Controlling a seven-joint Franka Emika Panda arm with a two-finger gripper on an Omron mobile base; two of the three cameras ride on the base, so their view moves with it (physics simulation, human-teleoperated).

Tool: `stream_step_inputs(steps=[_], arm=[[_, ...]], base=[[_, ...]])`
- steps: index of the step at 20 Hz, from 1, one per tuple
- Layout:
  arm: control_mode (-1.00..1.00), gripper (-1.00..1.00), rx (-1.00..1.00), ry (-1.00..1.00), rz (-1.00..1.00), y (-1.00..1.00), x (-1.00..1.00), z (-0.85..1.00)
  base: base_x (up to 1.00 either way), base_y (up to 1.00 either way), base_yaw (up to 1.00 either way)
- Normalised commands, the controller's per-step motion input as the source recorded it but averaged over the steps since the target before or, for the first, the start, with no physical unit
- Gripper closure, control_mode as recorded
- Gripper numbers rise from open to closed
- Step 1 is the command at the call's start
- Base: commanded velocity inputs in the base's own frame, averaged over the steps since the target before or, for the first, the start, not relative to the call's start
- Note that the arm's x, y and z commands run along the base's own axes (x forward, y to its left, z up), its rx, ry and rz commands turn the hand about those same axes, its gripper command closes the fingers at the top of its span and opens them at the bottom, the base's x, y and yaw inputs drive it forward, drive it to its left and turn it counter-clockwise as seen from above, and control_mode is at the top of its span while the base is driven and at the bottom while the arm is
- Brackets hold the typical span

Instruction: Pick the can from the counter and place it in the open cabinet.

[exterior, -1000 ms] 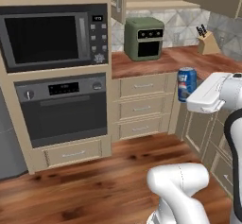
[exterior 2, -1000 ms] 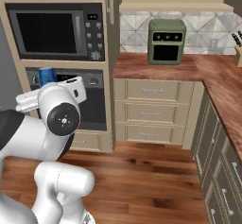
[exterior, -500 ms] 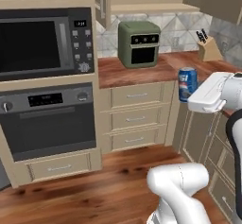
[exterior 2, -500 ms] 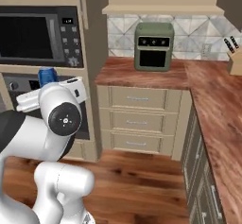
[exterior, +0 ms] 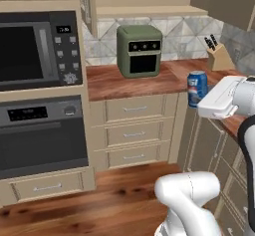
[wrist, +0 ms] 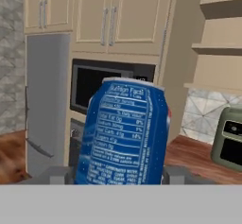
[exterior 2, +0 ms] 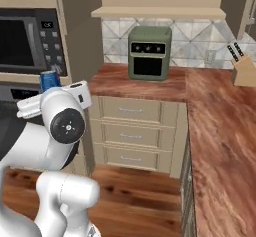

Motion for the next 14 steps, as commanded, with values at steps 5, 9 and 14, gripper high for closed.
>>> stream_step_inputs(steps=[5, 9, 14], arm=[[1.00, 1.00, 0.00, 0.00, 0.00, 0.00, 0.00, 0.00], [1.00, 1.00, 0.00, 0.00, 0.00, 0.00, 0.00, 0.00], [1.00, 1.00, 0.00, 0.00, 0.00, 0.00, 0.00, 0.00]], base=[[0.71, -0.45, 0.08], [0.78, -0.34, 0.07], [0.76, -0.21, 0.01]])
